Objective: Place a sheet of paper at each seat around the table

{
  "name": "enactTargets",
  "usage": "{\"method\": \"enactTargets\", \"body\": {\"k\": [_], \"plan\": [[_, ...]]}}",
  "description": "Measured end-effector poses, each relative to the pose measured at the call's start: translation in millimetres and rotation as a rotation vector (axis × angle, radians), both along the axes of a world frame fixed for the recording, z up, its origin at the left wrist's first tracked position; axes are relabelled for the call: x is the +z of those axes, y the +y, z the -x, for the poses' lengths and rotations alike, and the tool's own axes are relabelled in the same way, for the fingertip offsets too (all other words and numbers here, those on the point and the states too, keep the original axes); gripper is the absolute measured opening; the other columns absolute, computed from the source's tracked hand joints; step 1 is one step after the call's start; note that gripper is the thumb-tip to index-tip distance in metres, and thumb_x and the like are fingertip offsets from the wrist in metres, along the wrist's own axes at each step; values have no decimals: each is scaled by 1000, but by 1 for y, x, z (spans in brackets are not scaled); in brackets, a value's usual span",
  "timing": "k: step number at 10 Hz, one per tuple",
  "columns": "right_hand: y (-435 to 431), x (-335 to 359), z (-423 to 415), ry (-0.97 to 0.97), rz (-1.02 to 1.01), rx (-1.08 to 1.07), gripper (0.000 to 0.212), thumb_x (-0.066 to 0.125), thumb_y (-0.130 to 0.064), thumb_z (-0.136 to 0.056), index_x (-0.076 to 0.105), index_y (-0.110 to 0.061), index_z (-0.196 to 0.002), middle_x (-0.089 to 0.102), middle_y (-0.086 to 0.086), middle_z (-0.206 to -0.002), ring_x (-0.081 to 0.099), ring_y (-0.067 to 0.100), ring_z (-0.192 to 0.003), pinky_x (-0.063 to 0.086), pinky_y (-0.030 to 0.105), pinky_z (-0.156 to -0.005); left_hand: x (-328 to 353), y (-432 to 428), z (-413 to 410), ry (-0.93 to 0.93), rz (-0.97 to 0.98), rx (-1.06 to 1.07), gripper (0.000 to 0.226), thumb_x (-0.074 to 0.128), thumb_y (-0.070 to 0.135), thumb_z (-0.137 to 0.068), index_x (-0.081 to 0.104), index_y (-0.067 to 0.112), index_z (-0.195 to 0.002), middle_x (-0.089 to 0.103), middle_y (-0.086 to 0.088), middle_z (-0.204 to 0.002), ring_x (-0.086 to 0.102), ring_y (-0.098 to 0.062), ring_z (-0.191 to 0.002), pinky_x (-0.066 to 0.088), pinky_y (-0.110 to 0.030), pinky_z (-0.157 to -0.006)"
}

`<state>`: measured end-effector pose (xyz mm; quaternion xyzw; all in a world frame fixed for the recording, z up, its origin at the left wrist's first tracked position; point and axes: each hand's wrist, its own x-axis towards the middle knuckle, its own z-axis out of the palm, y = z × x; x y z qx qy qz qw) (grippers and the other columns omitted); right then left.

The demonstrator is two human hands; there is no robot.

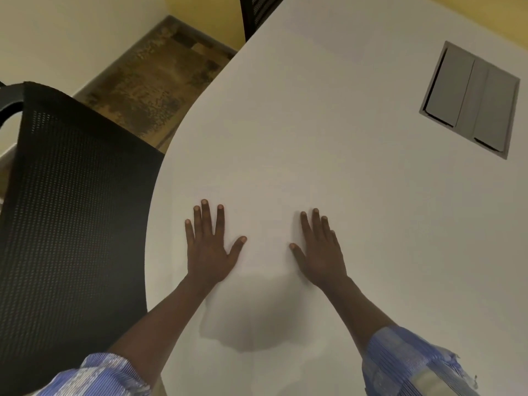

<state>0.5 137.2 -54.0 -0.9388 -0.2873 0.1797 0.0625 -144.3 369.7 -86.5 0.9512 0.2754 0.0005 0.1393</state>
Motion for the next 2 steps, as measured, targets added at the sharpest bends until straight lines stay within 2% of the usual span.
{"method": "enactTargets", "body": {"k": [2], "plan": [[-31,27,18,-62,-63,-102,78,40,-56,-100,-3,-31,-160,-6,5,-169,3,30,-156,16,48,-122,24,-28,-9,-37,20,-73,90,32,70,-95,9,13,-161,-3,-19,-168,-2,-36,-156,9,-58,-124]]}}
